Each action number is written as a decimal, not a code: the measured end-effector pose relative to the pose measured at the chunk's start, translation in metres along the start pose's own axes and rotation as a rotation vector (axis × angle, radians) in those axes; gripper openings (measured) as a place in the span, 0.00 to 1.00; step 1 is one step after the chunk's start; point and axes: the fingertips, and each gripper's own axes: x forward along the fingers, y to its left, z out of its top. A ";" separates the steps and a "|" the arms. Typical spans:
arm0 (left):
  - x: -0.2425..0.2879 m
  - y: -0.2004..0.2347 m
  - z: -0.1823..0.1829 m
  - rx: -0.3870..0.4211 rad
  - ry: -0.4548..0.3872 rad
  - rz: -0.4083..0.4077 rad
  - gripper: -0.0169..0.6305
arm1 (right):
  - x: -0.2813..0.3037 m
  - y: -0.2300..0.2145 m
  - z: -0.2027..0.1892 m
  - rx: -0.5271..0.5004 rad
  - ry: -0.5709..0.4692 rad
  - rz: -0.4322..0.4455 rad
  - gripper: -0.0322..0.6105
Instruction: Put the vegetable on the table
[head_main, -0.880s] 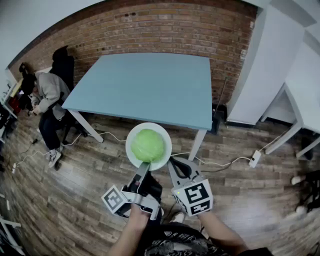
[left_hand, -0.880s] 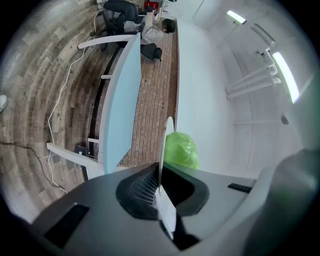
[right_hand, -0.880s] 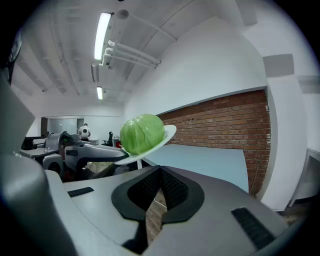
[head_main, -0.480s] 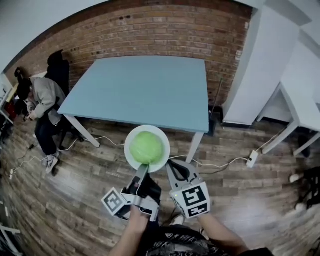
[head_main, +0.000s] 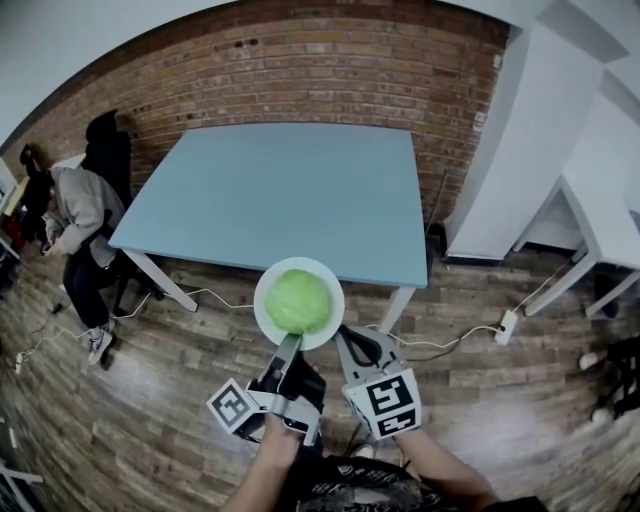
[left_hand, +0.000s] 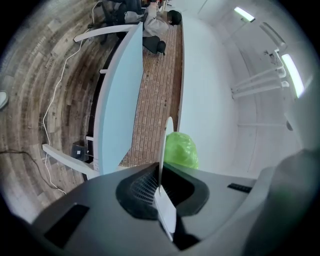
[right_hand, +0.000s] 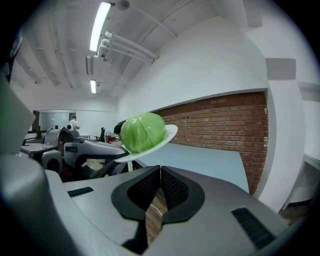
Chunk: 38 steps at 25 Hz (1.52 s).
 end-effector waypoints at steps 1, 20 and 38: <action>0.003 0.001 0.005 -0.004 -0.001 0.003 0.04 | 0.007 -0.001 0.001 -0.002 0.004 0.002 0.06; 0.055 0.002 0.119 -0.013 -0.004 0.026 0.04 | 0.128 0.009 0.030 -0.017 0.032 0.032 0.06; 0.102 0.009 0.195 -0.046 0.111 0.040 0.04 | 0.194 -0.001 0.043 -0.003 0.076 -0.111 0.06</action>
